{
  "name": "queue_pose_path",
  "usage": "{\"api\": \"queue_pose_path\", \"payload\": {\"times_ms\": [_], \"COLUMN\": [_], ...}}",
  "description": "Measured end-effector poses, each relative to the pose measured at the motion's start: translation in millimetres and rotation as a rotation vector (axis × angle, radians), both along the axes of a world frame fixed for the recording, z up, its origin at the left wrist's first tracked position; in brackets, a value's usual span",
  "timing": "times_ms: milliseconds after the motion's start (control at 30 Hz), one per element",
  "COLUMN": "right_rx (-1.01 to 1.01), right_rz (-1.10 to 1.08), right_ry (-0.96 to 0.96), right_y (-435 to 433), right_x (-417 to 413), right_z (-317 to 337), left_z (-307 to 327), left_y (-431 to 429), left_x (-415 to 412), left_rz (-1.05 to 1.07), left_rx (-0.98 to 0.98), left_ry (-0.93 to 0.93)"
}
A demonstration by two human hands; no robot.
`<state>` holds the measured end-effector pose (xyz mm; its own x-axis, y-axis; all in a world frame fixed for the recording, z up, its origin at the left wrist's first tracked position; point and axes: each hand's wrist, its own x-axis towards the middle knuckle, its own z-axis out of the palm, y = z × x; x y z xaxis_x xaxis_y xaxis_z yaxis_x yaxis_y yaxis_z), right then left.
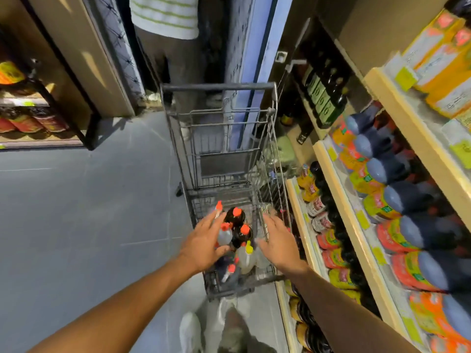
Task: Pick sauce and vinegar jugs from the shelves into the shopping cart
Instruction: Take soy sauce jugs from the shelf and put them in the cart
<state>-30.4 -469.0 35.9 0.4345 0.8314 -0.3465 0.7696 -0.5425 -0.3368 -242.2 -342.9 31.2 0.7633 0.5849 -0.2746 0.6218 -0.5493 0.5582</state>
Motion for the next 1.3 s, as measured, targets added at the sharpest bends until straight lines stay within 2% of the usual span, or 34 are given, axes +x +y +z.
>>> {"api": "queue_pose_path", "payload": {"times_ms": [133,300,500,633,833,1100,1233,1300], "right_rx": [-0.022,-0.238,-0.366,-0.452,-0.431,-0.428,-0.391,-0.348], "right_rz": [-0.058,0.042,0.0,0.057,0.05,0.092,0.178,0.159], "right_ry": [0.121,0.184,0.354,0.327,0.245,0.283,0.303,0.317], "right_y": [28.0,68.8,96.2,114.5,122.3,125.6,129.2,134.4], "right_x": [23.2,48.6,60.0,55.9,48.4,68.0,86.6,95.0], "right_z": [-35.8,-73.0,-131.2,-152.5,-177.2,-172.5,-139.7,-115.4], "left_z": [-20.3,-38.3,-61.6,-68.2,-74.7,-69.4,-64.8,-65.3], "left_y": [20.0,35.7,53.5,57.1,59.3,60.0,65.4,68.4], "left_x": [20.3,48.3,62.8,63.7,64.5,62.7,60.1,58.3], "left_rz": [0.057,0.116,0.236,0.298,0.326,0.31,0.324,0.39], "left_rx": [-0.102,-0.185,-0.304,-0.345,-0.366,-0.406,-0.405,-0.4], "left_ry": [0.03,0.06,0.115,0.147,0.181,0.199,0.167,0.094]}}
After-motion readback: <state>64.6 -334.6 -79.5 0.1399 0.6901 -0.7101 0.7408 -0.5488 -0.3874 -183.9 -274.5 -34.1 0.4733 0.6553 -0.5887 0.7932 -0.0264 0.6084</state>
